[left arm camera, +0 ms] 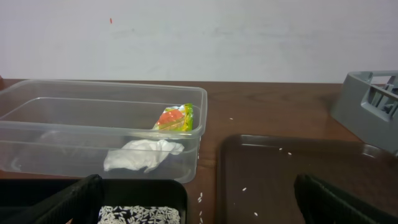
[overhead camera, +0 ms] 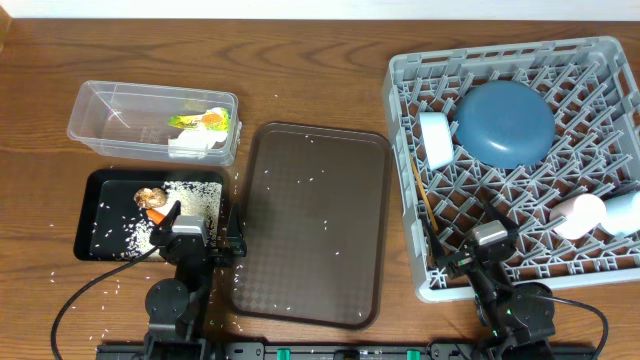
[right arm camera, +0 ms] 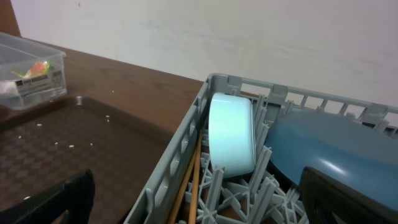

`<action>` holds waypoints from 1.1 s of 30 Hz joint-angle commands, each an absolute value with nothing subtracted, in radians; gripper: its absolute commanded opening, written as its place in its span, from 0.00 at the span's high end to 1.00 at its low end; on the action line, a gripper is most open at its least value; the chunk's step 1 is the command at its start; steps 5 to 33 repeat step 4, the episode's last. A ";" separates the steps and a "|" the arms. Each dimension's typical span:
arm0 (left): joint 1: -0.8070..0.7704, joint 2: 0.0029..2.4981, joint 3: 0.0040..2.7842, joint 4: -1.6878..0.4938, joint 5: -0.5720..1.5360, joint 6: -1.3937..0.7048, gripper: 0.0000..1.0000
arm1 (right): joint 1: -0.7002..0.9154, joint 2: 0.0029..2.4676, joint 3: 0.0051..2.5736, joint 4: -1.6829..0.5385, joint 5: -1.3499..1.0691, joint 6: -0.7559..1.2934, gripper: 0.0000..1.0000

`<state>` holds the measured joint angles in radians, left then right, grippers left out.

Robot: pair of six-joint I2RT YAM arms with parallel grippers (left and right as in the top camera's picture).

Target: Sort waste into correct bins and load items into the dishwasher rack

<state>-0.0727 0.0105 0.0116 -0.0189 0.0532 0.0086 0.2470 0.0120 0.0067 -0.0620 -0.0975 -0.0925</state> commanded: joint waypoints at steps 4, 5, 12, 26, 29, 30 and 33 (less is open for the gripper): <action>-0.067 0.012 0.004 -0.066 0.053 0.026 0.02 | 0.234 0.007 0.006 -0.064 -0.102 -0.102 0.01; -0.067 0.012 0.004 -0.066 0.053 0.026 0.02 | 0.234 0.007 0.006 -0.064 -0.102 -0.102 0.01; -0.067 0.012 0.004 -0.066 0.053 0.026 0.02 | 0.234 0.007 0.006 -0.064 -0.102 -0.102 0.01; -0.067 0.012 0.004 -0.066 0.053 0.026 0.02 | 0.234 0.007 0.006 -0.064 -0.102 -0.102 0.01; -0.067 0.012 0.004 -0.066 0.053 0.026 0.02 | 0.234 0.007 0.006 -0.064 -0.102 -0.102 0.01; -0.067 0.012 0.004 -0.066 0.053 0.026 0.02 | 0.234 0.007 0.006 -0.064 -0.102 -0.102 0.01; -0.067 0.012 0.004 -0.066 0.053 0.026 0.02 | 0.234 0.007 0.006 -0.064 -0.102 -0.102 0.01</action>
